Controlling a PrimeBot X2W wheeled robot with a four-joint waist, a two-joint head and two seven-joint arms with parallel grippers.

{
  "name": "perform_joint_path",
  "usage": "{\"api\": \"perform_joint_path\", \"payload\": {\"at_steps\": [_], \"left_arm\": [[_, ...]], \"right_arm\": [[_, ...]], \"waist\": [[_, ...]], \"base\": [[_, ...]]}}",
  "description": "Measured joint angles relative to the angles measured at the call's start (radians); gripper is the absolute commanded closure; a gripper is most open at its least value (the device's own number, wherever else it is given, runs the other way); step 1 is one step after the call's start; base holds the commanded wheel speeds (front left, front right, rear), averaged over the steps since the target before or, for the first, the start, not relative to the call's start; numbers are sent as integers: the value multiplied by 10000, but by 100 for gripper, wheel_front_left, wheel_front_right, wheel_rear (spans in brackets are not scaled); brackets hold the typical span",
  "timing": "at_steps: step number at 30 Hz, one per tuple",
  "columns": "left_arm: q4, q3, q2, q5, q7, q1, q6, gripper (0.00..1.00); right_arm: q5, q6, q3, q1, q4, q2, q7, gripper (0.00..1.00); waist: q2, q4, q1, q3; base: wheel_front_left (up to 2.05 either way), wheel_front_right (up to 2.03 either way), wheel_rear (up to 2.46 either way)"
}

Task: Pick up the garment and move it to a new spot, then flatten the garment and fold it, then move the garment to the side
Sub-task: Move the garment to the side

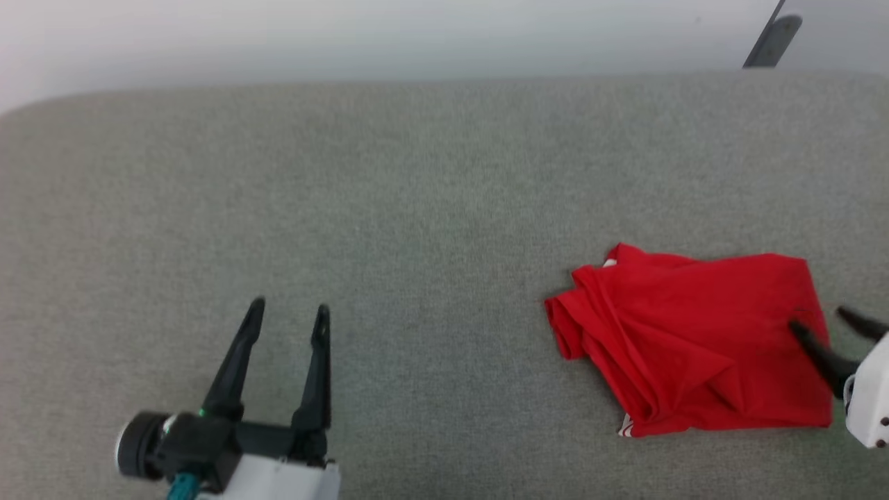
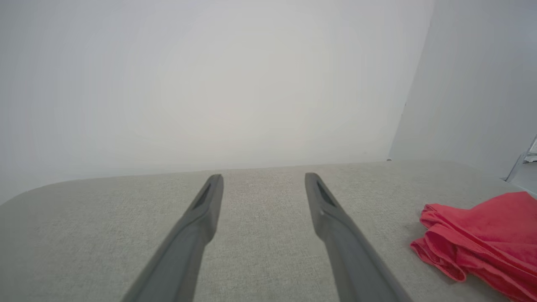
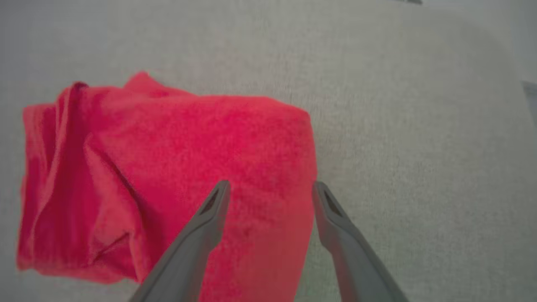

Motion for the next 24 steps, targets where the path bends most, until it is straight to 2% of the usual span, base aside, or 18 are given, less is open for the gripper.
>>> {"api": "perform_joint_path", "payload": {"at_steps": [4,8,12,19,20,21,22,23,24], "left_arm": [[107,-159,-2,130,0,-565,-33,0],[222,-374,-4,219,0,-1113,-90,0],[295,-506,-4,232,0,-1515,-115,0],[531,-667,29,316,0,-1988,-128,0],[564,-683,52,316,0,-2024,-130,0],[614,-698,84,316,0,-2065,-130,0],[658,-709,117,318,0,-2115,-130,0],[702,-715,155,318,0,-2156,-132,0],[746,-721,194,318,0,-2191,-132,0]], "right_arm": [[1041,0,623,-629,-197,-792,2111,0],[1313,0,957,-1213,-217,-1409,3175,0],[1356,0,936,-1516,-77,-1478,3371,0],[1534,-2,1064,-1637,330,-1179,3275,0],[1536,0,1064,-1680,374,-1118,3149,41],[1555,-2,1060,-1718,431,-1043,3007,58],[1584,0,1068,-1765,491,-982,2880,84],[1592,0,1116,-1847,539,-932,2771,96],[1597,2,1185,-1900,579,-874,2635,100]], "waist": [[0,-8,1,478],[0,-3,0,994],[0,20,0,1495],[0,64,0,2225],[0,56,0,2299],[0,41,1,2363],[0,17,1,2416],[0,-21,0,2449],[0,-68,0,2471]], "base": [[0,0,0],[0,0,0],[0,0,0],[0,0,0],[0,0,0],[0,0,0],[0,0,0],[0,0,0],[0,0,0]]}}
